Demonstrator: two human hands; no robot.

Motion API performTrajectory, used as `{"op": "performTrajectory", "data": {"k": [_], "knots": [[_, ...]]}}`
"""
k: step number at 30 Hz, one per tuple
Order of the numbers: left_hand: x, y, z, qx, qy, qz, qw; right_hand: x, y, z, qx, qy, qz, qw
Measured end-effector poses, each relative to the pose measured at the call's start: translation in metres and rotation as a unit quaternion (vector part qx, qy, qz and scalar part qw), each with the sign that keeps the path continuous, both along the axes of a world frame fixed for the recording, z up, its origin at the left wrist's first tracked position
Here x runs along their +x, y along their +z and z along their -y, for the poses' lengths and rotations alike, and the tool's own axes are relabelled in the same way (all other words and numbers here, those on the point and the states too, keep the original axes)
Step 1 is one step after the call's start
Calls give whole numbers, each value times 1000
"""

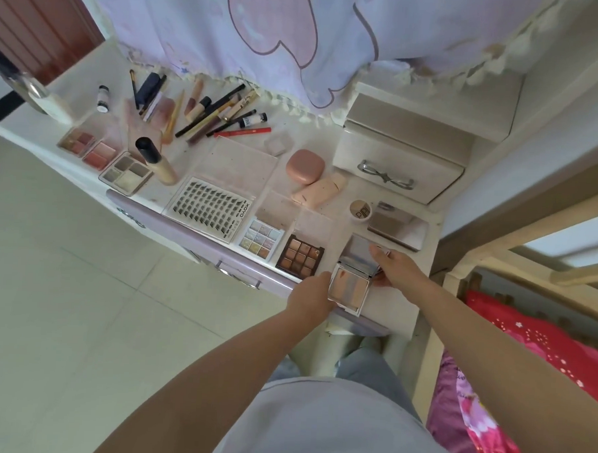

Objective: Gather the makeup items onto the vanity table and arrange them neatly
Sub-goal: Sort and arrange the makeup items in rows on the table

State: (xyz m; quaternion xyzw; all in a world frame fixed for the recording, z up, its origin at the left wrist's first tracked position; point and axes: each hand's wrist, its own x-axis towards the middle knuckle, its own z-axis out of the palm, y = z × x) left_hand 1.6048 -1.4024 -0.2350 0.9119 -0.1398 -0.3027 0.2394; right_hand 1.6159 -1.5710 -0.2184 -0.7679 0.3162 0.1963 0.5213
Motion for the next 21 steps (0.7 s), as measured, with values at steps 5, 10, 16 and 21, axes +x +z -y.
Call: {"op": "performTrajectory", "data": {"k": [5, 10, 16, 21], "knots": [[1, -8, -1, 24, -15, 26, 999, 0, 9, 3, -3, 56, -29, 998], [3, -7, -5, 17, -21, 40, 999, 0, 15, 33, -268, 142, 120, 945], [6, 3, -6, 16, 3, 66, 998, 32, 1, 70, -361, 283, 63, 886], [13, 21, -4, 2, 8, 90, 996, 41, -6, 74, -383, 310, 78, 866]]}}
